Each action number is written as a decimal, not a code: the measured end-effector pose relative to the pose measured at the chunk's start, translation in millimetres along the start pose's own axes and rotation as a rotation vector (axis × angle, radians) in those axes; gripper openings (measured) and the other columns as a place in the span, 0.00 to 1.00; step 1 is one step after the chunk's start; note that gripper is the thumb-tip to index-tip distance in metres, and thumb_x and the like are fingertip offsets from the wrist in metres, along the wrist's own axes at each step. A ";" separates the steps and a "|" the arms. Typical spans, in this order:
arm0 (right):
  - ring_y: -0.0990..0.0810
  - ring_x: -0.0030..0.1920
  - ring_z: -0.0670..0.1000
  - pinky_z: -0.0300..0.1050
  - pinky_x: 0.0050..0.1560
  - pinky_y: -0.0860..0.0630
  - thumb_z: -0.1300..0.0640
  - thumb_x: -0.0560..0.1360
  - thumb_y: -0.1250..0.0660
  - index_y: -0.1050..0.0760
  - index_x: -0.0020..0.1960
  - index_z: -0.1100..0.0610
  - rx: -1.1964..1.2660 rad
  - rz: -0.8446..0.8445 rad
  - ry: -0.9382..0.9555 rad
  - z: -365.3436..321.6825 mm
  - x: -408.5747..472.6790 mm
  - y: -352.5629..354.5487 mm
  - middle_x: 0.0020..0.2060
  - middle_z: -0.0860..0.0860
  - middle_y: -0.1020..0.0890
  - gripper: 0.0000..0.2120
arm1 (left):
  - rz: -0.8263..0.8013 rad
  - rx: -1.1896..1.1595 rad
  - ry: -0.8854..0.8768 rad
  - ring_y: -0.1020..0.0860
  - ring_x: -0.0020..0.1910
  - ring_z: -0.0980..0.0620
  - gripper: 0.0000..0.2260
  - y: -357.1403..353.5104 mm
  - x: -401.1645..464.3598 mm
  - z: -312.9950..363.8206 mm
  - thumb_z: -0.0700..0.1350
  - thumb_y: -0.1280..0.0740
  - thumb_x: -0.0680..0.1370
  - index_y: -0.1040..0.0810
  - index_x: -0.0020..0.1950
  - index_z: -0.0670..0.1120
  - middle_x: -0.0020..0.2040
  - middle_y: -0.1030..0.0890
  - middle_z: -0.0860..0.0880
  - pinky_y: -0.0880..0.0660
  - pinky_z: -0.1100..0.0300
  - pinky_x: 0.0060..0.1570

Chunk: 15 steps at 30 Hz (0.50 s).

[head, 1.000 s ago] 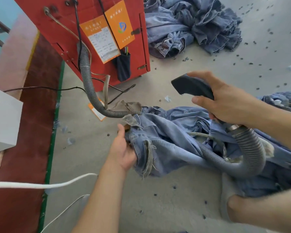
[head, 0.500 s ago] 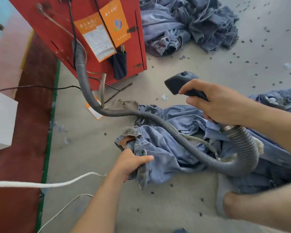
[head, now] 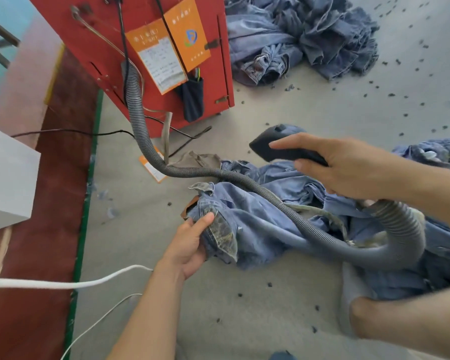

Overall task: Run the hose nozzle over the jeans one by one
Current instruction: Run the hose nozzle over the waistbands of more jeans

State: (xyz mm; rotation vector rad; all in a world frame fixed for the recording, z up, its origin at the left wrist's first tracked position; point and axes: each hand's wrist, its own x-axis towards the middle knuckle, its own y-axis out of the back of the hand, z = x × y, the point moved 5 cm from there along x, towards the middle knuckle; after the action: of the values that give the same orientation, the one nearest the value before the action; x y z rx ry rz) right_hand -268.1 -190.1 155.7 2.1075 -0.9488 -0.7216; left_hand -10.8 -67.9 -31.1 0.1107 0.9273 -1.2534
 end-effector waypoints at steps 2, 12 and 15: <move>0.19 0.36 0.44 0.34 0.39 0.27 0.46 0.82 0.37 0.49 0.76 0.23 -0.054 -0.043 -0.013 0.9 -4.7 -5.7 0.44 0.41 0.17 0.32 | -0.131 -0.058 -0.072 0.16 0.57 0.39 0.13 -16.3 -4.1 14.6 0.42 0.28 0.77 0.15 0.61 0.44 0.58 0.15 0.38 0.18 0.44 0.53; 0.24 0.27 0.42 0.41 0.31 0.30 0.50 0.81 0.36 0.29 0.55 0.46 -0.093 -0.157 -0.101 -15.9 -1.2 -36.6 0.33 0.48 0.22 0.04 | -0.287 0.020 -0.102 0.15 0.52 0.45 0.15 -52.3 -14.8 22.7 0.35 0.30 0.75 0.15 0.58 0.47 0.56 0.14 0.42 0.17 0.50 0.48; 0.24 0.24 0.45 0.42 0.30 0.27 0.51 0.81 0.36 0.28 0.57 0.47 0.005 -0.031 -0.141 -7.6 3.5 -24.1 0.27 0.48 0.22 0.06 | -0.245 -0.032 -0.061 0.14 0.50 0.44 0.13 -50.5 -12.1 17.9 0.34 0.29 0.74 0.13 0.54 0.46 0.53 0.14 0.41 0.17 0.48 0.48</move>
State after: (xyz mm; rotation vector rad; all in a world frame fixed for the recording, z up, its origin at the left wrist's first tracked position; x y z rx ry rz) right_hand -251.1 -178.4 140.7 2.1015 -0.9958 -0.8944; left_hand -43.9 -86.5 8.6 -0.0683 0.9278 -1.4589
